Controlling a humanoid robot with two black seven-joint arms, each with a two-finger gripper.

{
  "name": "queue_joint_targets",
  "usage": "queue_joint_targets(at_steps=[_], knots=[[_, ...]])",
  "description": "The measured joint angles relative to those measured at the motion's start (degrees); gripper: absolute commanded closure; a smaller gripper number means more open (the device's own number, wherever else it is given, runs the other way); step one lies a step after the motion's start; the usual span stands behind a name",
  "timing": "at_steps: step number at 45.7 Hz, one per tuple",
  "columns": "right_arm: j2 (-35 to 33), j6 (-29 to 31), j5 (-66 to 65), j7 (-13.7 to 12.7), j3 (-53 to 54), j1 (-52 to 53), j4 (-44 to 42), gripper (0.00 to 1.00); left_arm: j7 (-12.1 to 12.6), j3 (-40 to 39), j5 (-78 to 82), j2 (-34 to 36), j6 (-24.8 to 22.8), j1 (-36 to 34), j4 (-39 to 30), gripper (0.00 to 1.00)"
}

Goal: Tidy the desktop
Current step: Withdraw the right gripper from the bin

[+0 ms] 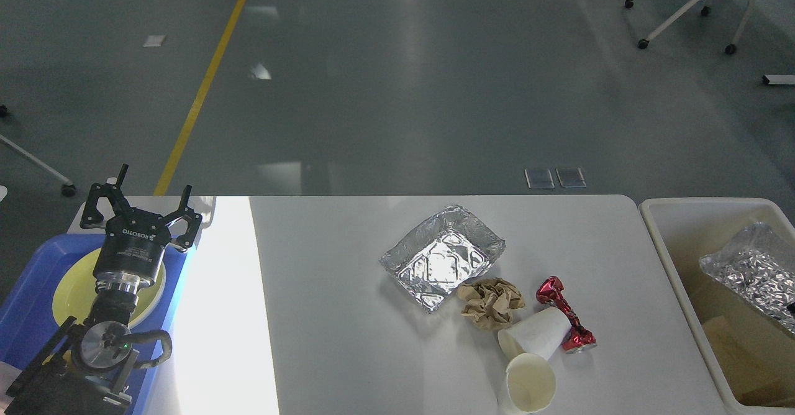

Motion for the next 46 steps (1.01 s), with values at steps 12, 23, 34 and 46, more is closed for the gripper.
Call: queue_joint_targets(at_steps=[12, 23, 34, 46], knots=[[8.1, -5.4, 0.1, 0.2, 1.4, -5.1, -7.4, 1.00, 0.0, 0.0, 0.0, 0.0, 0.0, 0.0, 0.0, 0.03], [10.5, -6.1, 0.0, 0.1, 1.5, -6.3, -7.6, 1.00, 0.0, 0.0, 0.0, 0.0, 0.1, 0.0, 0.0, 0.03], [10.6, -7.0, 0.1, 0.1, 1.5, -6.5, -7.5, 0.00, 0.0, 0.0, 0.0, 0.0, 0.1, 0.0, 0.0, 0.03], [10.1, -10.1, 0.0, 0.1, 1.2, -6.3, -7.0, 0.00, 0.0, 0.0, 0.0, 0.0, 0.0, 0.0, 0.0, 0.03]])
